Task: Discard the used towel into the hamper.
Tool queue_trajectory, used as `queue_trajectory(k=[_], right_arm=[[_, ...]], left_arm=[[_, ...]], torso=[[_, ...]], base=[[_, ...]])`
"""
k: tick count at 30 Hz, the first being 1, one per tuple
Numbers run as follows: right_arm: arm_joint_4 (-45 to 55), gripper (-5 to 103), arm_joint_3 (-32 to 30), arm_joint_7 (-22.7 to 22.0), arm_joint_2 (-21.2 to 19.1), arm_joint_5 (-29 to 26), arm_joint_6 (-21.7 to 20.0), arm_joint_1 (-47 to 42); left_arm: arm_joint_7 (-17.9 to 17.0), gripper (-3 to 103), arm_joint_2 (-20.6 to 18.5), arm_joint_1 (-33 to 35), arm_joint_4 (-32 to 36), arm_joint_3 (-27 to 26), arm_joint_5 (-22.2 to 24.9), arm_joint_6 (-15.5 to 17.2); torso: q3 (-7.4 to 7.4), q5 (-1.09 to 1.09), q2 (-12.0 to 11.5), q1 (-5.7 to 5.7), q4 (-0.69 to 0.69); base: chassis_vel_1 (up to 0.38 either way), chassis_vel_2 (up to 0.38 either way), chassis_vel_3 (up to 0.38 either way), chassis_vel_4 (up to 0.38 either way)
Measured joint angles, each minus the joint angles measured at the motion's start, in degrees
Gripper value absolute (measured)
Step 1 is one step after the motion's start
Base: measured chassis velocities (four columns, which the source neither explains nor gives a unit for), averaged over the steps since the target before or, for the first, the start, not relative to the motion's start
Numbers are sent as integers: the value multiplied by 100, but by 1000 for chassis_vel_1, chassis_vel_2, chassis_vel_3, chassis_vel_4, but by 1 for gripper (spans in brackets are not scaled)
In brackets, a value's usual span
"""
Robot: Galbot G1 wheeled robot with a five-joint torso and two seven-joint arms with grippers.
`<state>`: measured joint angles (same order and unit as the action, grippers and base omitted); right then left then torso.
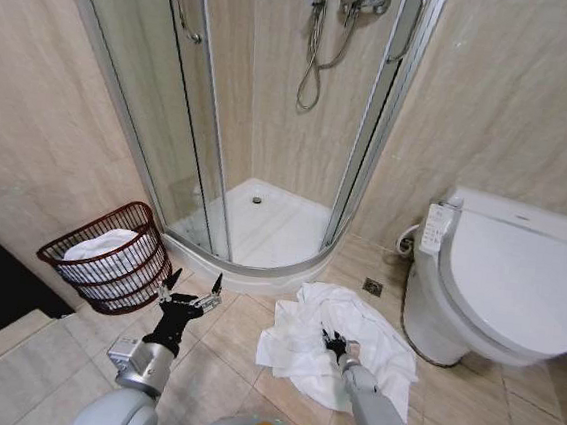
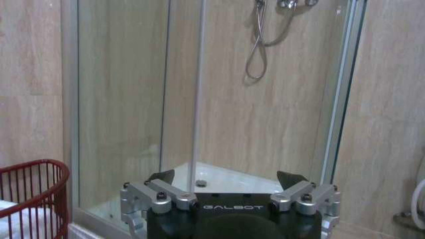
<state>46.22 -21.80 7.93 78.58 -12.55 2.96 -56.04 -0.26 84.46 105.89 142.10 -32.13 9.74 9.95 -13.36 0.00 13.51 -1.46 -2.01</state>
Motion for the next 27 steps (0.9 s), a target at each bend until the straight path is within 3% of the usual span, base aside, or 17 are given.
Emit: queue_trajectory(k=[12,27], right_arm=[[292,3,-149,-12,-16,-26,30,-213],[1376,2,-714,-99,88,434,172,-839]], left_arm=[[0,100,0,0,0,0,0,0],[0,100,0,0,0,0,0,0]], torso=[[0,0,0,0,0],[0,2,0,0,0]], base=[[0,0,0,0],[0,0,0,0]])
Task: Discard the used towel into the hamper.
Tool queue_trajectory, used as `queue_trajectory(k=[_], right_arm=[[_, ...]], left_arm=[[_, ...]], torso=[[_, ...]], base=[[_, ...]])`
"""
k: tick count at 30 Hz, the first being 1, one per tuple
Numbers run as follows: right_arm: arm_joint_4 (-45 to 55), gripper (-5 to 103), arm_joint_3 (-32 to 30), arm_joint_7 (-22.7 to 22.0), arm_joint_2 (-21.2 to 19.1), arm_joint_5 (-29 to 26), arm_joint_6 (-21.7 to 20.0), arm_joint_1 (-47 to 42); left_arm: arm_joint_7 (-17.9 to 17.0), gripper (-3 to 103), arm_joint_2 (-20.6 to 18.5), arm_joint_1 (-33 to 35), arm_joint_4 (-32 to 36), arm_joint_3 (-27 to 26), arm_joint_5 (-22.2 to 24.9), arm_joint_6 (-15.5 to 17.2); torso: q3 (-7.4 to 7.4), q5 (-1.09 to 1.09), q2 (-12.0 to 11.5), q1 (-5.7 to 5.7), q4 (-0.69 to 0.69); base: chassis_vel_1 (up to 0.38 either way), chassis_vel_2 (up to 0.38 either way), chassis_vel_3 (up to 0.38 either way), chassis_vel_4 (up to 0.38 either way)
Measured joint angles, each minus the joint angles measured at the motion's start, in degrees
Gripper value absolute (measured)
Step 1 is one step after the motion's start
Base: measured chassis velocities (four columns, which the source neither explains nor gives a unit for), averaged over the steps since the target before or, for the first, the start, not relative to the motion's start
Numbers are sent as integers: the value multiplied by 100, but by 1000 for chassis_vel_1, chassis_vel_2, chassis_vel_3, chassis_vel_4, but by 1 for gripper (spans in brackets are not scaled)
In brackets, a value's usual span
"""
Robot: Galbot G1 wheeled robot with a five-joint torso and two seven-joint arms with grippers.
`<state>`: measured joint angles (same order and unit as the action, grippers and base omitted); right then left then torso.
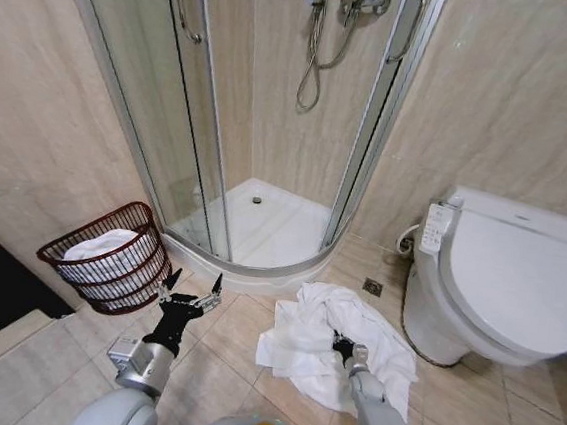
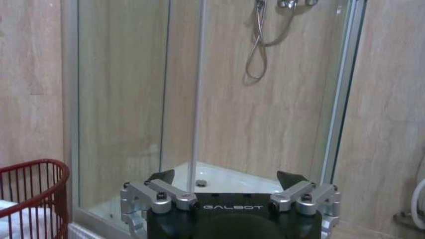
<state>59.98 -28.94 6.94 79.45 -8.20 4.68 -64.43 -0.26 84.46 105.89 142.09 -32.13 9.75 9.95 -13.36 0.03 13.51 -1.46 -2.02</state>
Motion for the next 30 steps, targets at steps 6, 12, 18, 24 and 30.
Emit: queue_trajectory(k=[6,12,18,24,30], right_arm=[[591,2,-382,31,49,465,444,-477],[1445,2,-657,92,91,499,603,-1066],[2560,2,-901,99,169,416,735,-1704],[3450,2,-1032,77,167,236,787,-2124],[4333,2,-1185,132,151,-189,1101,-2525]], left_arm=[[0,100,0,0,0,0,0,0],[0,100,0,0,0,0,0,0],[0,100,0,0,0,0,0,0],[0,100,0,0,0,0,0,0],[0,100,0,0,0,0,0,0]], torso=[[0,-2,0,0,0],[0,-3,0,0,0],[0,-3,0,0,0],[0,-2,0,0,0],[0,-1,0,0,1]], base=[[0,0,0,0],[0,0,0,0],[0,0,0,0],[0,0,0,0],[0,0,0,0]])
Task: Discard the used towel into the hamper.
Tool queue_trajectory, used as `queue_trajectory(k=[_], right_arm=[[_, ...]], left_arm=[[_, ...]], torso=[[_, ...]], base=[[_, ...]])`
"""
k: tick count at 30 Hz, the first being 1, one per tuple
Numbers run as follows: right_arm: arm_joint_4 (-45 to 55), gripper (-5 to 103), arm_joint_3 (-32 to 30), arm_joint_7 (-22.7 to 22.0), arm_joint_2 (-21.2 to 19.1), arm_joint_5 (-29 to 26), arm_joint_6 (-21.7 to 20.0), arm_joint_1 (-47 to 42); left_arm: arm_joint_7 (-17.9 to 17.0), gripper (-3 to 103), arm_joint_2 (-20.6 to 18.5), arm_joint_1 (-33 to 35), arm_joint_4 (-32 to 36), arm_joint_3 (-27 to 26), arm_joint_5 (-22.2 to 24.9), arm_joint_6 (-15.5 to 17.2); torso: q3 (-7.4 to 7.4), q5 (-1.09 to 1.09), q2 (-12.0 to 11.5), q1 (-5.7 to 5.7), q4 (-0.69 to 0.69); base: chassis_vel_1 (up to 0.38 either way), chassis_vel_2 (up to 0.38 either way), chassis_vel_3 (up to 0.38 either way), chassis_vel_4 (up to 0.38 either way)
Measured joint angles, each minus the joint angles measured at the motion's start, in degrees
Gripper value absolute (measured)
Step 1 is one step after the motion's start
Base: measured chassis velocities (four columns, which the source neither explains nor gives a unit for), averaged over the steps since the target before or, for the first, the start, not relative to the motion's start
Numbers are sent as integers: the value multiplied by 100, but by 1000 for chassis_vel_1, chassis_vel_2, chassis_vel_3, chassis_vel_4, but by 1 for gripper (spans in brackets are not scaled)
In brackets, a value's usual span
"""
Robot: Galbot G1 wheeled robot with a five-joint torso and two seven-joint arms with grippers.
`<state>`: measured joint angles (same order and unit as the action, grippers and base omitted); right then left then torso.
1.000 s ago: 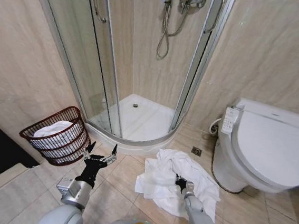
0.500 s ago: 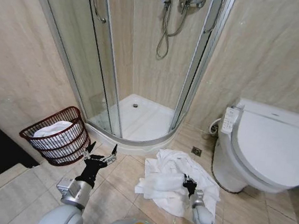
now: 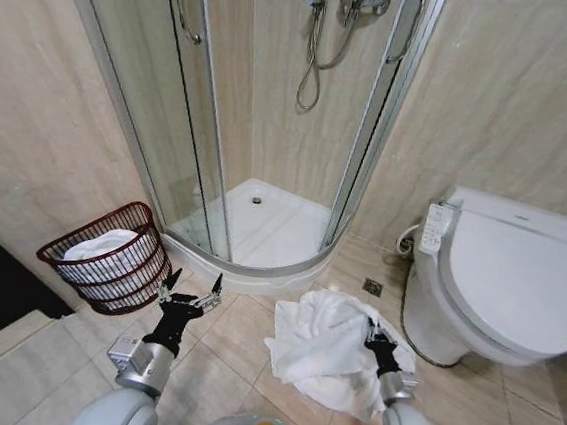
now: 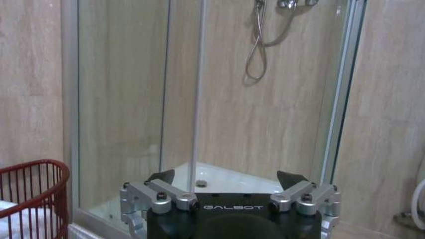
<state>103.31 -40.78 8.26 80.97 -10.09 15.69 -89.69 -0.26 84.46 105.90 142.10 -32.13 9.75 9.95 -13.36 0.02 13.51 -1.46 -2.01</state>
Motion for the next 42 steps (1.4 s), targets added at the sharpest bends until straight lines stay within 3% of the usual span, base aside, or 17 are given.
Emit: queue_trajectory(k=[6,17,42], right_arm=[[907,2,-170,-29,0,-231,79,-307],[2934,2,-958,-373,-242,-639,-228,-389],[3917,2,-1854,-1029,-1083,-1001,-197,103]], left_arm=[[0,100,0,0,0,0,0,0],[0,100,0,0,0,0,0,0],[0,100,0,0,0,0,0,0]], torso=[[0,-2,0,0,-1],[0,-1,0,0,0],[0,-2,0,0,0]], base=[[0,0,0,0],[0,0,0,0],[0,0,0,0]])
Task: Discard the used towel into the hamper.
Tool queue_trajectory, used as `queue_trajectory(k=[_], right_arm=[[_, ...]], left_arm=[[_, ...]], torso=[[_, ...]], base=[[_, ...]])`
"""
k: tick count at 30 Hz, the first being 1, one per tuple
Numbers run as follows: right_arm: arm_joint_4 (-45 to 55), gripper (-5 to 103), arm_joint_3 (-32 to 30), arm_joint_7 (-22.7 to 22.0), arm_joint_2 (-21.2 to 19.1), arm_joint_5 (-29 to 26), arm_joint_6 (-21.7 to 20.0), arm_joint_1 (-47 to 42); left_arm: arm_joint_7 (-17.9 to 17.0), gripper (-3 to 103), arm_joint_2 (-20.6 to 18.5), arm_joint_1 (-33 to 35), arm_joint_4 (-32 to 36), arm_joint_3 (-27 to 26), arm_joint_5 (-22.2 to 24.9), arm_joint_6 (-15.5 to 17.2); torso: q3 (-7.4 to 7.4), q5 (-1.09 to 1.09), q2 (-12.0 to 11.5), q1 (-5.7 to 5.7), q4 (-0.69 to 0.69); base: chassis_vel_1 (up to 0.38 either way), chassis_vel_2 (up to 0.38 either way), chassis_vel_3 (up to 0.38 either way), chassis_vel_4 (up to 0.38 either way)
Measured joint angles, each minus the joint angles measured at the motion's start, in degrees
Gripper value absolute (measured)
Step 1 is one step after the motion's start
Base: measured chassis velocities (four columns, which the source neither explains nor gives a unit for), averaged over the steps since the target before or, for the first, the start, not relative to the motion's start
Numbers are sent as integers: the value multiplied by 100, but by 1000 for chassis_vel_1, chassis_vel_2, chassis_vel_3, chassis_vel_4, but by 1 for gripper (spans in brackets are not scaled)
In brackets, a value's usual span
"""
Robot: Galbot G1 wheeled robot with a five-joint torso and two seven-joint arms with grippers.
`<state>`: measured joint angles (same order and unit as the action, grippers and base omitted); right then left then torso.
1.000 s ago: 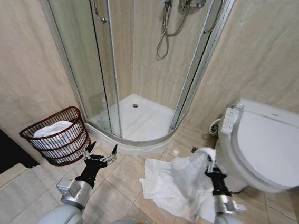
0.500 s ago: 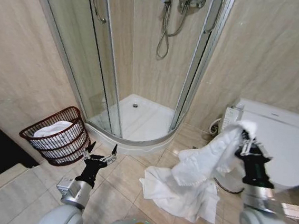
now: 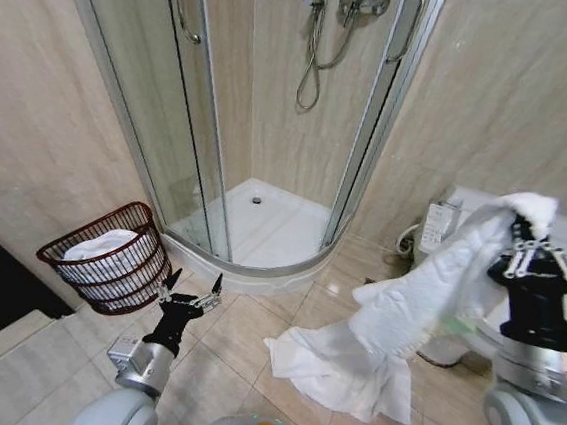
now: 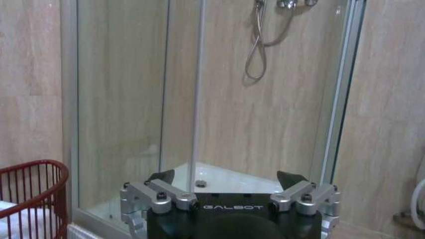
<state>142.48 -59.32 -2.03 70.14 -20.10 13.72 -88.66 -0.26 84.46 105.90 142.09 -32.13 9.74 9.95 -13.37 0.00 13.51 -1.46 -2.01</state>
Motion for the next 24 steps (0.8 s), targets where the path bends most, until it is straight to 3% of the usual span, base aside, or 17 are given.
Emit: queue_trajectory(k=[10,24], right_arm=[[105,2,-443,-46,-76,-453,-155,-178],[91,2,-1085,-92,-320,-1082,-287,-156]], left_arm=[[0,100,0,0,0,0,0,0],[0,100,1,0,0,0,0,0]], torso=[[-6,1,7,-3,0],[-233,1,347,-113,-1]], base=[[0,0,0,0],[0,0,0,0]])
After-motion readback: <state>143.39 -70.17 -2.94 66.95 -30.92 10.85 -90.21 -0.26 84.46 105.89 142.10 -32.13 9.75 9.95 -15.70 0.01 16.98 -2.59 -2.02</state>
